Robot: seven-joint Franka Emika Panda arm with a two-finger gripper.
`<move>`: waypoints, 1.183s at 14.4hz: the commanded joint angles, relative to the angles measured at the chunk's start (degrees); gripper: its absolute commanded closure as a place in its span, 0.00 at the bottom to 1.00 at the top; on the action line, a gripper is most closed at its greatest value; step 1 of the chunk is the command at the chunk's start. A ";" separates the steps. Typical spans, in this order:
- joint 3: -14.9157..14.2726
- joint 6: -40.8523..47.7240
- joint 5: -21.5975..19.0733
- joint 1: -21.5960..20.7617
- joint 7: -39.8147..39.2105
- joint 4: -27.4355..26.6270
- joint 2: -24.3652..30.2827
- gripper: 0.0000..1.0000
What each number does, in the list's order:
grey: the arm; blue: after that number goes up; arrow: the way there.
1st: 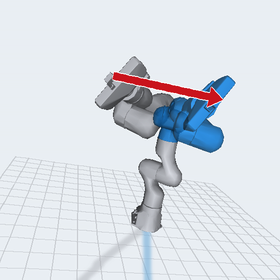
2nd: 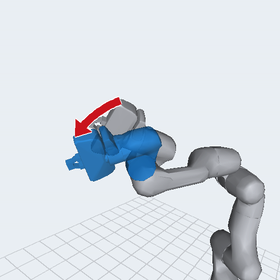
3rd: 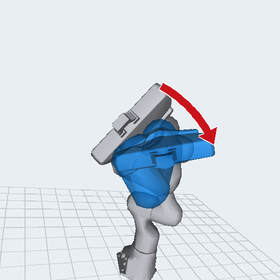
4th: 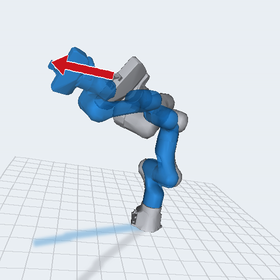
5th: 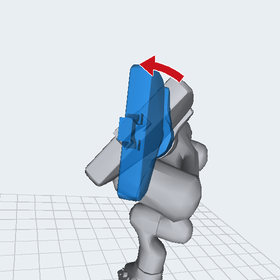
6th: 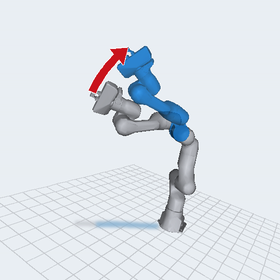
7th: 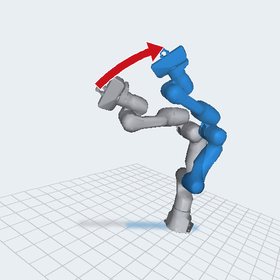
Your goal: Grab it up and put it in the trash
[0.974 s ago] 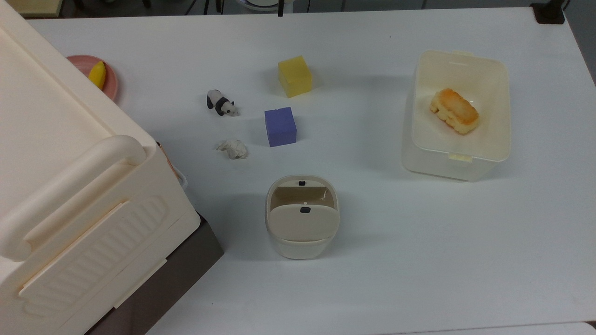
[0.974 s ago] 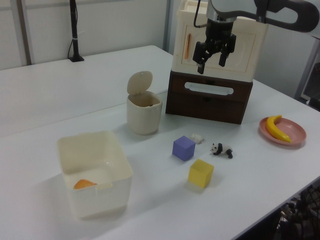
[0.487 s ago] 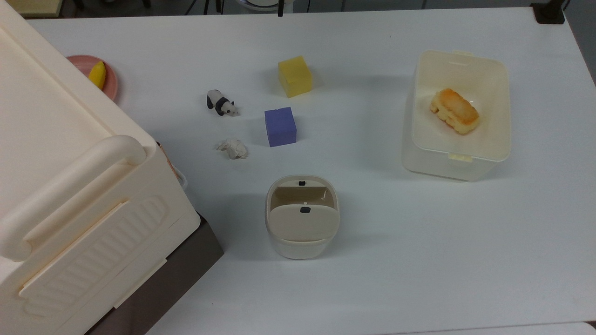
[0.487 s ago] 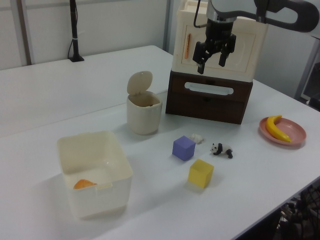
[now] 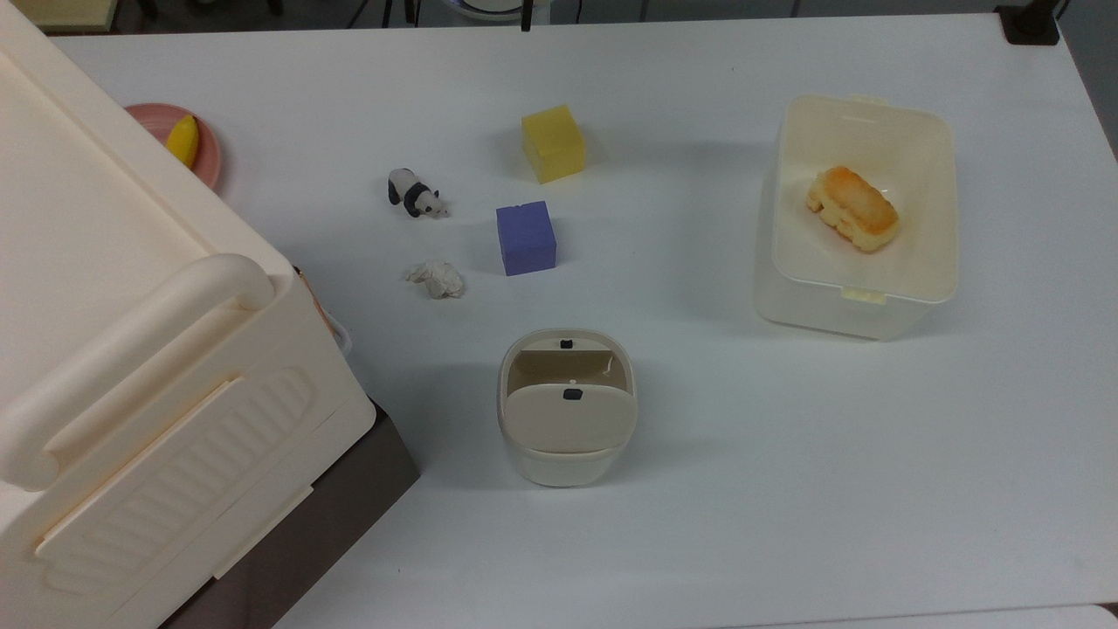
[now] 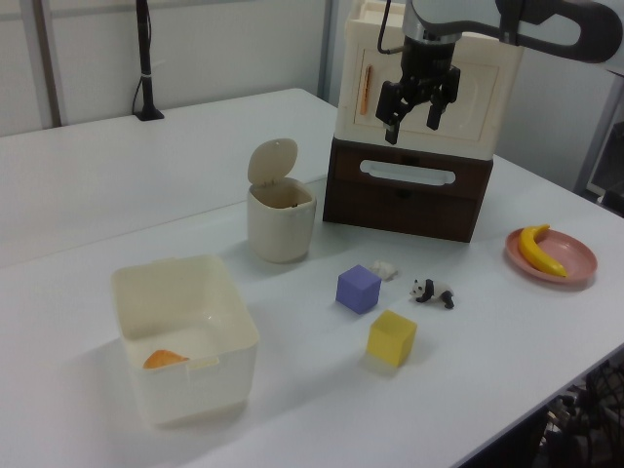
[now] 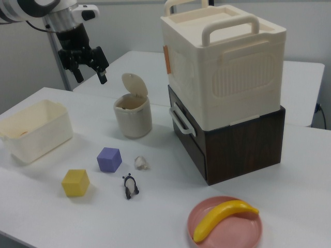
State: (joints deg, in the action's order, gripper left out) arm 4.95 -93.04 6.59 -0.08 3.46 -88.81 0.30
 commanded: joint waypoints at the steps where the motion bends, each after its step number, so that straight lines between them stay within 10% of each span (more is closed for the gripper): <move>1: -0.47 -1.18 0.61 -0.09 -1.09 -0.31 0.58 0.00; 17: -0.56 1.80 0.00 0.17 -0.12 0.83 0.15 0.00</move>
State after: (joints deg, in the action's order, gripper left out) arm 4.79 -93.07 6.59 -0.06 3.51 -88.02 0.30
